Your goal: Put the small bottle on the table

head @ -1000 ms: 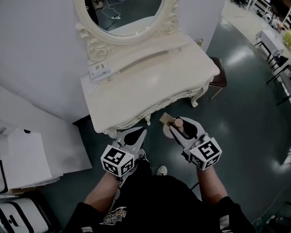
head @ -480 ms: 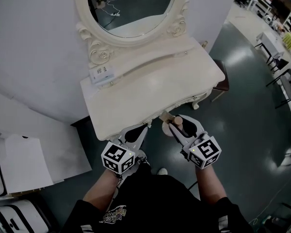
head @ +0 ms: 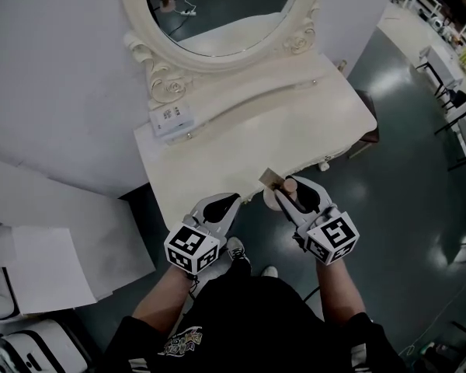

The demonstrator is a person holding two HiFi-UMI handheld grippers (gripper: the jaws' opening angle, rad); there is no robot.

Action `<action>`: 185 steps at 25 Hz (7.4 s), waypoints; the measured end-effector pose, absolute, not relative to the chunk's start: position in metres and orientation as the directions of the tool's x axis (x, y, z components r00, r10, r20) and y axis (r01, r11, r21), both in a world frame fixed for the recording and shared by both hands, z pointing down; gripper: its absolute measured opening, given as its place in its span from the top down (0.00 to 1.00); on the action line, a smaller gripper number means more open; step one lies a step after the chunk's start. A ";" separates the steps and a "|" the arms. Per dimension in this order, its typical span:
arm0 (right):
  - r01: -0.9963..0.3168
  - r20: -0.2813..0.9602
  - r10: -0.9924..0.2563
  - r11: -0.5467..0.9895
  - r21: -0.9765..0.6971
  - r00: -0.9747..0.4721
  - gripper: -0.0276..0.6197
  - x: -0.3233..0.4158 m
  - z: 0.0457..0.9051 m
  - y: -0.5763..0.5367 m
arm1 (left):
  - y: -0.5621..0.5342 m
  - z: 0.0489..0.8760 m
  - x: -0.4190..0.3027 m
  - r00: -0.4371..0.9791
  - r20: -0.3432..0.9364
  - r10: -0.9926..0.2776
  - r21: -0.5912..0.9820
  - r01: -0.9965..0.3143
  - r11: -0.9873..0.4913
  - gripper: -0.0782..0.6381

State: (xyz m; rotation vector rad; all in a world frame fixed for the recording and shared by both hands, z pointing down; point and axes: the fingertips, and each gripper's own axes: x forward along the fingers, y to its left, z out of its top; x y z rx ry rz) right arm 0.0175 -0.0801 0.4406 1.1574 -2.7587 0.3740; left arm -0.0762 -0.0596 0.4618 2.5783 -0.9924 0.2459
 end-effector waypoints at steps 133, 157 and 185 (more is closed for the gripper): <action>-0.574 0.208 -0.540 0.802 -0.167 -0.815 0.92 -0.022 0.492 -0.384 | -0.252 0.467 -0.087 0.615 0.256 -0.746 0.253 -0.787 -0.562 0.89; -0.698 0.232 -0.660 0.691 -0.185 -0.715 0.92 -0.024 0.465 -0.186 | -0.132 0.465 -0.120 0.728 0.253 -0.637 0.257 -0.686 -0.681 0.89; -0.585 0.286 -0.519 0.773 -0.246 -0.806 0.92 0.035 0.473 -0.100 | -0.071 0.477 -0.054 0.641 0.295 -0.709 0.292 -0.767 -0.572 0.89</action>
